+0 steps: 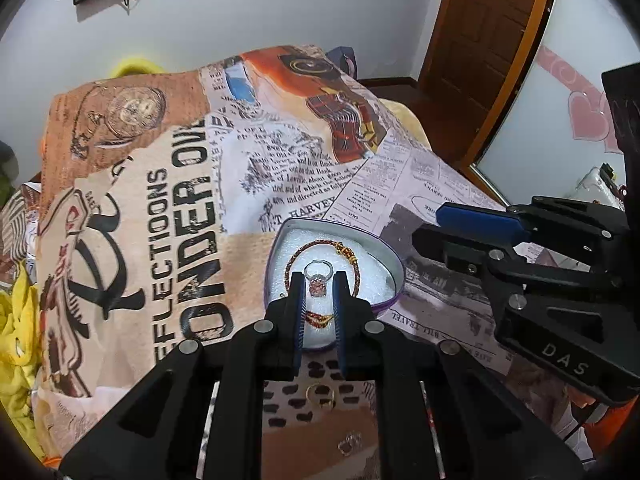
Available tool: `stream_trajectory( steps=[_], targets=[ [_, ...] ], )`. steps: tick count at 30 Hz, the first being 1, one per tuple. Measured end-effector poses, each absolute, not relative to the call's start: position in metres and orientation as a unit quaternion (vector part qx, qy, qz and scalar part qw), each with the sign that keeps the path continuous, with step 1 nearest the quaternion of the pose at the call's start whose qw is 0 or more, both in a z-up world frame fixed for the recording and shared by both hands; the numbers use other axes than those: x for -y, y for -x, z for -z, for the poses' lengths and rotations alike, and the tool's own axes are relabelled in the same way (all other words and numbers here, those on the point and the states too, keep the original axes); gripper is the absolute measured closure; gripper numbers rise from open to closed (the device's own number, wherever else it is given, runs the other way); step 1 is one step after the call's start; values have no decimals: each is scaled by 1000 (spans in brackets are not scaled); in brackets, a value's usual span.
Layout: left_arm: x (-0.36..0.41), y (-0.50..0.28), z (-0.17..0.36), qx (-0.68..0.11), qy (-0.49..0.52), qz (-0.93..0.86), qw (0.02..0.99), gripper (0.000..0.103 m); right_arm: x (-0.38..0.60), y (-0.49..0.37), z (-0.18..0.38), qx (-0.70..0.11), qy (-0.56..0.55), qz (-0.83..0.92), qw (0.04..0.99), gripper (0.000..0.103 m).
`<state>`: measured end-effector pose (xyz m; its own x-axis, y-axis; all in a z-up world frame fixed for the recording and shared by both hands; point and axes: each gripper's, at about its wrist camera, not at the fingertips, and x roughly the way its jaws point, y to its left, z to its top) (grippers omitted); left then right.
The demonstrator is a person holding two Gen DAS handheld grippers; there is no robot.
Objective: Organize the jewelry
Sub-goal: 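Lower the bracelet into the heart tin with the right tool while the left tool drops the ring in, then withdraw both tools from the tin toward the remaining rings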
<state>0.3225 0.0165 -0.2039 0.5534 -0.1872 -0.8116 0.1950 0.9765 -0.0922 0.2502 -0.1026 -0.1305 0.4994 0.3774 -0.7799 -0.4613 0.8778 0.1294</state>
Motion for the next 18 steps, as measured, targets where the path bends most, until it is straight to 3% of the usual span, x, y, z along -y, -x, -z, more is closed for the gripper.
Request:
stream_trajectory(
  steps=[4, 8, 10, 18],
  targets=[
    [-20, -306, 187, -447, -12, 101, 889, 90, 104, -238, 116, -415, 52, -238, 876, 64],
    [-23, -287, 169, -431, -15, 93, 897, 83, 105, -224, 100, -397, 57, -233, 886, 64],
    [-24, -276, 160, -420, -15, 91, 903, 71, 107, -216, 93, -389, 55, -232, 890, 64],
    [-21, -235, 130, -390, -36, 87, 916, 70, 114, -185, 70, -367, 53, -225, 901, 64]
  ],
)
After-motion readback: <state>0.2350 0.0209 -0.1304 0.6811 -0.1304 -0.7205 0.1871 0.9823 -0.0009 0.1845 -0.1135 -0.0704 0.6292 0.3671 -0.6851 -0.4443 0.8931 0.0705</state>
